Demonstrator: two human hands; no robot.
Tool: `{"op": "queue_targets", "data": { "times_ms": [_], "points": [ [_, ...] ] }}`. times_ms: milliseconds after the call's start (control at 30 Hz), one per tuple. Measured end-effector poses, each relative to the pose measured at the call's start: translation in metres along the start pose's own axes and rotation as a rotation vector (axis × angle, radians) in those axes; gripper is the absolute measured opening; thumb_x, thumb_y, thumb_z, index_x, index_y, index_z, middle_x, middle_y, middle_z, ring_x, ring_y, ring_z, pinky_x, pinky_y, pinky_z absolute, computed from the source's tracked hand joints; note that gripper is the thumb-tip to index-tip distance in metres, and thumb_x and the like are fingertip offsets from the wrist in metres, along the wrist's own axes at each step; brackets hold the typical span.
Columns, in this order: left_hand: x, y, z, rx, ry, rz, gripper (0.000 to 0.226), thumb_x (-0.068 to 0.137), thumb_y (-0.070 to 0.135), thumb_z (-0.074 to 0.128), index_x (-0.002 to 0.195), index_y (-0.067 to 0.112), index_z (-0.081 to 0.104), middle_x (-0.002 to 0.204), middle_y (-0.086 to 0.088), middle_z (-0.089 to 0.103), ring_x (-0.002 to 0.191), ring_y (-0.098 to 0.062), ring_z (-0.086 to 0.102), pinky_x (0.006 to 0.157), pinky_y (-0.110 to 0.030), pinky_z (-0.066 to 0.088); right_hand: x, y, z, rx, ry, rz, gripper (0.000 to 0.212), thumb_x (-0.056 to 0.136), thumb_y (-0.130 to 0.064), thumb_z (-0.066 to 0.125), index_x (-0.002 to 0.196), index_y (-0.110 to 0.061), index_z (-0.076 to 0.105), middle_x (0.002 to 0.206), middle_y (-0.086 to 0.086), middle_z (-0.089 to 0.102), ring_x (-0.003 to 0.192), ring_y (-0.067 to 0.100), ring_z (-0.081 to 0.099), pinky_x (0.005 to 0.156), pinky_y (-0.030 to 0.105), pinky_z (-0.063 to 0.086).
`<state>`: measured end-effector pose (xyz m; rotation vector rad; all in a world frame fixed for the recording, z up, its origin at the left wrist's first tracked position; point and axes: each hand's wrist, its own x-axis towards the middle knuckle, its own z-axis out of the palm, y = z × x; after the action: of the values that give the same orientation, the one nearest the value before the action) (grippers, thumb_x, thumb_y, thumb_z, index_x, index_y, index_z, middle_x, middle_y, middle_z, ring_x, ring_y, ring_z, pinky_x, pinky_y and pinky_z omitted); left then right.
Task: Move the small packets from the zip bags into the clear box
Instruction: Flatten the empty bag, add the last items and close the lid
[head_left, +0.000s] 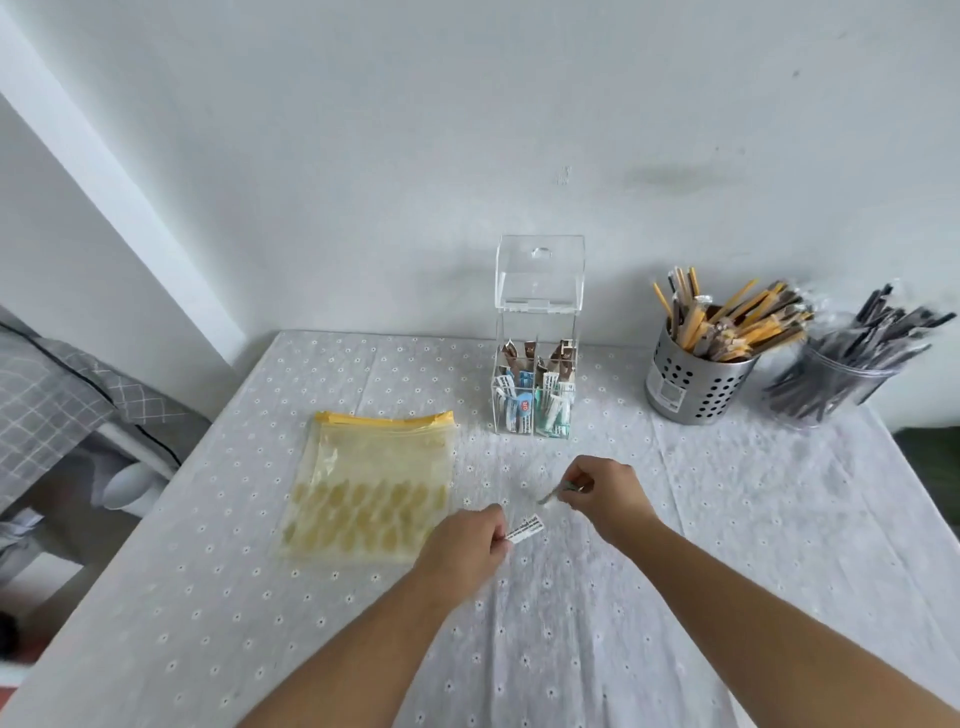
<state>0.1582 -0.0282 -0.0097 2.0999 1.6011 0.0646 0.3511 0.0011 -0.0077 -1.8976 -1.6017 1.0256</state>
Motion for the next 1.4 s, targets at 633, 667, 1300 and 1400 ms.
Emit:
{"op": "queue_targets", "data": {
  "times_ms": [633, 667, 1300, 1400],
  "points": [
    [0.130, 0.050, -0.134, -0.323, 0.372, 0.213, 0.019, 0.081, 0.006, 0.069, 0.095, 0.014, 0.059, 0.081, 0.003, 0.060, 0.062, -0.003, 0.052, 0.060, -0.017, 0.044, 0.092, -0.080, -0.085, -0.153, 0.170, -0.230, 0.005, 0.082, -0.014, 0.070, 0.086, -0.014, 0.070, 0.079, -0.003, 0.065, 0.073, 0.013, 0.059, 0.066, 0.023, 0.046],
    [0.135, 0.050, -0.132, -0.311, 0.350, 0.223, 0.020, 0.081, 0.005, 0.069, 0.096, 0.014, 0.059, 0.082, 0.002, 0.060, 0.064, -0.005, 0.053, 0.062, -0.019, 0.046, 0.096, -0.079, -0.084, -0.193, 0.140, -0.225, 0.005, 0.082, -0.015, 0.070, 0.087, -0.014, 0.070, 0.080, -0.003, 0.066, 0.074, 0.012, 0.058, 0.066, 0.022, 0.044],
    [0.166, 0.048, -0.102, 0.021, 0.195, 0.154, 0.014, 0.076, 0.026, 0.075, 0.089, 0.022, 0.073, 0.089, 0.005, 0.048, 0.081, -0.012, 0.053, 0.069, -0.026, 0.046, 0.122, -0.077, -0.068, -0.749, -0.066, -0.102, 0.022, 0.081, -0.038, 0.069, 0.093, -0.019, 0.073, 0.095, 0.001, 0.070, 0.086, 0.021, 0.067, 0.077, 0.035, 0.058],
    [0.167, 0.050, -0.103, 0.071, 0.189, 0.137, 0.009, 0.077, 0.025, 0.074, 0.085, 0.023, 0.074, 0.090, 0.005, 0.050, 0.082, -0.014, 0.055, 0.065, -0.025, 0.044, 0.128, -0.077, -0.062, -0.750, -0.073, -0.031, 0.016, 0.081, -0.030, 0.070, 0.085, -0.014, 0.071, 0.087, 0.003, 0.068, 0.082, 0.023, 0.068, 0.074, 0.034, 0.059]
  ]
}}
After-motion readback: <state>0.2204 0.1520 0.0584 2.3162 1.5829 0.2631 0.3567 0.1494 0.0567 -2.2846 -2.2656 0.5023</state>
